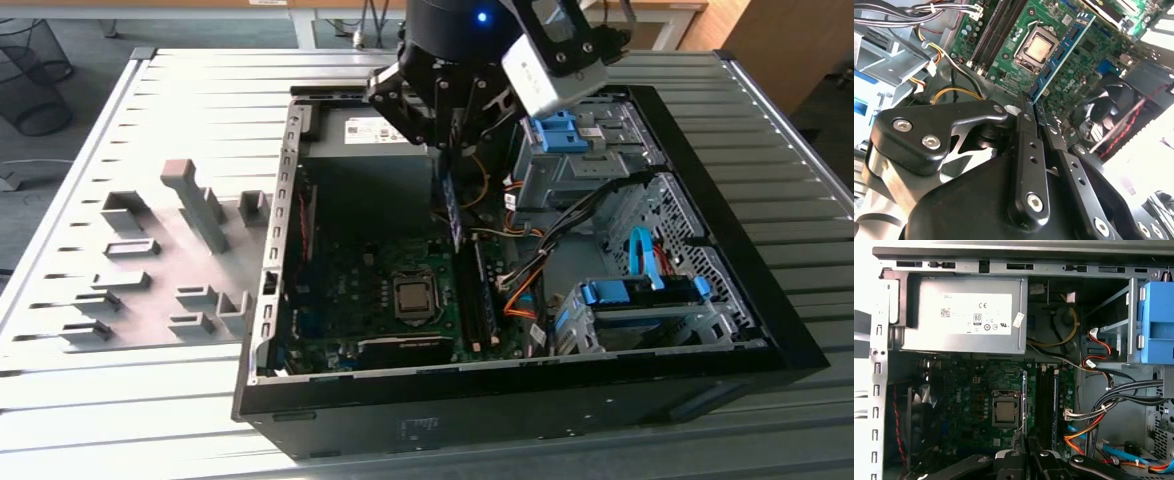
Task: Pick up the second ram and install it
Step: 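Insert the second ram into the second slot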
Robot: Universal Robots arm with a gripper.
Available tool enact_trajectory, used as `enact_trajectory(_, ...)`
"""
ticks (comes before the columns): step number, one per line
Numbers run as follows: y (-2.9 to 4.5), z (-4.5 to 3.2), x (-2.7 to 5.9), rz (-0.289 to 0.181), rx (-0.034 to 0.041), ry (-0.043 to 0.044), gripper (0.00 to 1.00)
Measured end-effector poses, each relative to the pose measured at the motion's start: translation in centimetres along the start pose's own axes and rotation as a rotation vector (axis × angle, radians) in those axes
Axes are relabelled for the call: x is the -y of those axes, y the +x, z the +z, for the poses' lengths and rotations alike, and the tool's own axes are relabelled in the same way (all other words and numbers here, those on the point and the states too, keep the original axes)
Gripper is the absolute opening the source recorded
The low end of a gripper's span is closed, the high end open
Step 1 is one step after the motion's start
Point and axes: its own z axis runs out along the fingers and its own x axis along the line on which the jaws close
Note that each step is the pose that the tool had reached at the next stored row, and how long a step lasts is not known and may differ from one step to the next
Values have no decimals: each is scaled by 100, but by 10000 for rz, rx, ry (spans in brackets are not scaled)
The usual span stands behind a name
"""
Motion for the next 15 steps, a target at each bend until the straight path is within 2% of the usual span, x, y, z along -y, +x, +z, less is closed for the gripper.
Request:
enact_trajectory(4, -58, 70, 2, -36, -1, 14, 14)
enact_trajectory(9, -92, 161, 3, -36, -1, 21, 14)
enact_trajectory(15, -130, 270, 4, -35, -3, 75, 14)
